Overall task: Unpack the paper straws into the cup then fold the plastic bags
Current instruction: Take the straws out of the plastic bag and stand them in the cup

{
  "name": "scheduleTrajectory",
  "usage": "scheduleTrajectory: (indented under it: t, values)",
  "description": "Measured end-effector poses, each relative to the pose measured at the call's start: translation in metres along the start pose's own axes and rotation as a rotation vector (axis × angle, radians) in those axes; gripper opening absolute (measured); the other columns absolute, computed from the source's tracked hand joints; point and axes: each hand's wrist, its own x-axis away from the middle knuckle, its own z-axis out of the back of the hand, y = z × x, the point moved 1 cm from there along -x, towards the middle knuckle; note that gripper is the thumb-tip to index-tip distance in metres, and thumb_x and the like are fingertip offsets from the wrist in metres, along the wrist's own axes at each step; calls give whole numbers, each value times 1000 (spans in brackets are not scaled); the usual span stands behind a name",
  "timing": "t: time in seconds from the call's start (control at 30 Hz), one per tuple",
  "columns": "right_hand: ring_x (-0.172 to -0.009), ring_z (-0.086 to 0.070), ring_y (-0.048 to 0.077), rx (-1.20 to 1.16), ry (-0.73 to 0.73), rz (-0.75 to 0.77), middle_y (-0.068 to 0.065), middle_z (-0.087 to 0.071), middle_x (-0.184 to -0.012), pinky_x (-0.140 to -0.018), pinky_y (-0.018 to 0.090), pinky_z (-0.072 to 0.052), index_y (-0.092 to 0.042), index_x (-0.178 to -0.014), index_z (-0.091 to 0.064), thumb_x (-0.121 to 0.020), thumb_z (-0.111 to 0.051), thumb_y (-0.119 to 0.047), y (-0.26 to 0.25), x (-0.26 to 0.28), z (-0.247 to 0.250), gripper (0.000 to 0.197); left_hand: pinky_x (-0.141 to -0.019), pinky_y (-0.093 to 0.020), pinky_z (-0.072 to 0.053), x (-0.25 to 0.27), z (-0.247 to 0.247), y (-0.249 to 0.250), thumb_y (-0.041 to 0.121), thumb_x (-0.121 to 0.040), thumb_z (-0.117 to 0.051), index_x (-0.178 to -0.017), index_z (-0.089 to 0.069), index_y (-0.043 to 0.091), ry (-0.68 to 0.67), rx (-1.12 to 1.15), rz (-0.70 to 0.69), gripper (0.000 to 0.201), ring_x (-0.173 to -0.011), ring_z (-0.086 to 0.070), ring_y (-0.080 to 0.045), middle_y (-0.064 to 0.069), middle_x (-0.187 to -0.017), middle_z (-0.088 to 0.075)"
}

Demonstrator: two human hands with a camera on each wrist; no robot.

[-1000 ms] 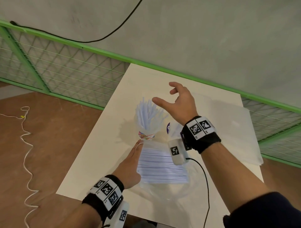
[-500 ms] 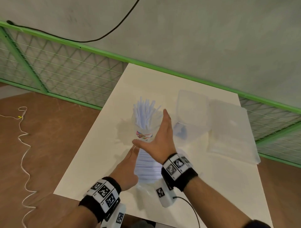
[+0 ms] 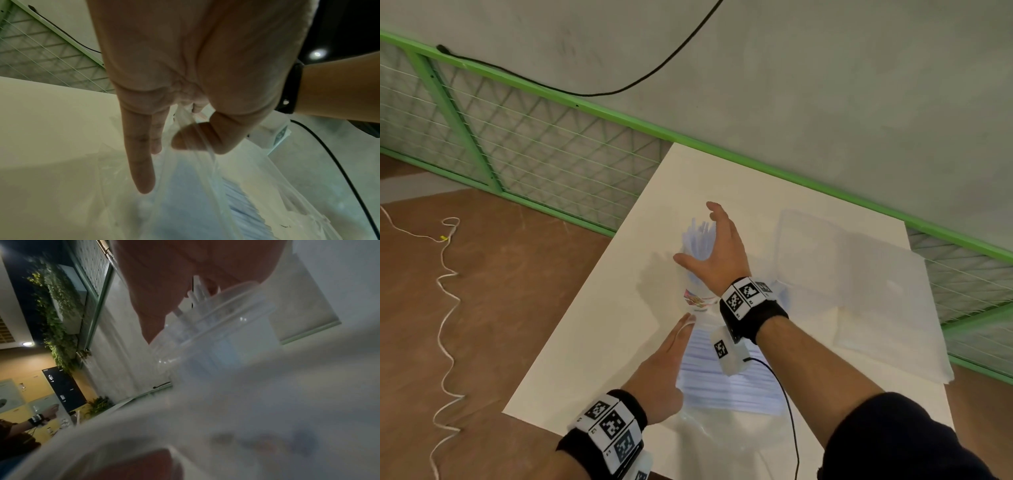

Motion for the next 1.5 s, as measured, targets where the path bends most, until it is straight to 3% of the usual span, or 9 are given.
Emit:
scheduleTrajectory:
  t: [0.27,0.37,0.53,0.7,0.83,1.0,1.27,1.4,1.5]
  values:
    - [-106,-52,16,93,7,175,2,-56,-117,-90,26,-39,-20,-133,-50,-81,-73,-17,-3,-15,-1,57,-88,11,-10,0,3,3,-12,-73,-43,-152,10,34,-11,22,-2,106,-136,-1,11,28,-155,19]
    - [-104,-56,17,127,-17,221,0,-60,-117,-91,29,-42,-21,-129,-56,-86,-68,-17,-1,-20,-5,45,-87,13,-6,0,4,4,-12,-73,-42,-153,10,33,-16,27,-5,105,-139,2,10,27,-155,18]
    - [-82,-57,20,136,44,238,2,-63,-88,-77,36,-48,-14,-99,-66,-92,-64,-20,1,-21,-10,9,-85,12,-11,-1,5,5,-13,-75,-42,-152,11,33,-20,17,-3,104,-133,-2,12,25,-156,18]
    - [-77,-58,16,0,186,108,-1,-65,-83,-72,30,-47,-15,-91,-64,-93,-63,-24,-2,-30,6,10,-84,15,-6,-2,8,8,-12,-77,-44,-152,12,31,-1,-3,-3,103,-137,-3,7,26,-152,20]
    - [-90,-56,21,228,-8,172,1,-64,-100,-83,31,-43,-17,-106,-66,-93,-64,-25,12,-31,9,16,-100,-11,-28,-1,7,7,-12,-74,-44,-150,13,36,-2,8,8,106,-140,-30,-11,28,-155,18]
    - [-85,-53,25,310,-49,331,4,-66,-88,-75,19,-29,-11,-94,-69,-93,-65,-22,17,-26,7,12,-100,-6,-17,-1,6,7,-12,-75,-44,-150,13,34,2,13,3,106,-145,-13,-3,26,-156,19]
    - [-86,-55,30,308,-42,115,13,-63,-88,-79,37,-38,0,-91,-65,-103,-45,-28,3,-43,18,36,-99,-7,-20,1,6,10,-12,-74,-44,-150,13,36,5,17,7,107,-143,-20,-6,26,-156,18]
    - [-97,-52,20,294,-171,168,0,-63,-103,-89,33,-38,-19,-108,-64,-94,-32,-61,5,-27,14,55,-100,-3,-14,1,5,9,-12,-74,-44,-150,13,36,2,13,22,106,-143,-16,-3,28,-155,17]
    - [-98,-48,14,324,-168,245,-5,-61,-106,-88,29,-38,-25,-113,-61,-88,-47,-65,8,-20,9,49,-89,11,-4,1,5,10,-12,-75,-44,-151,12,35,7,5,17,106,-137,-5,9,29,-153,18]
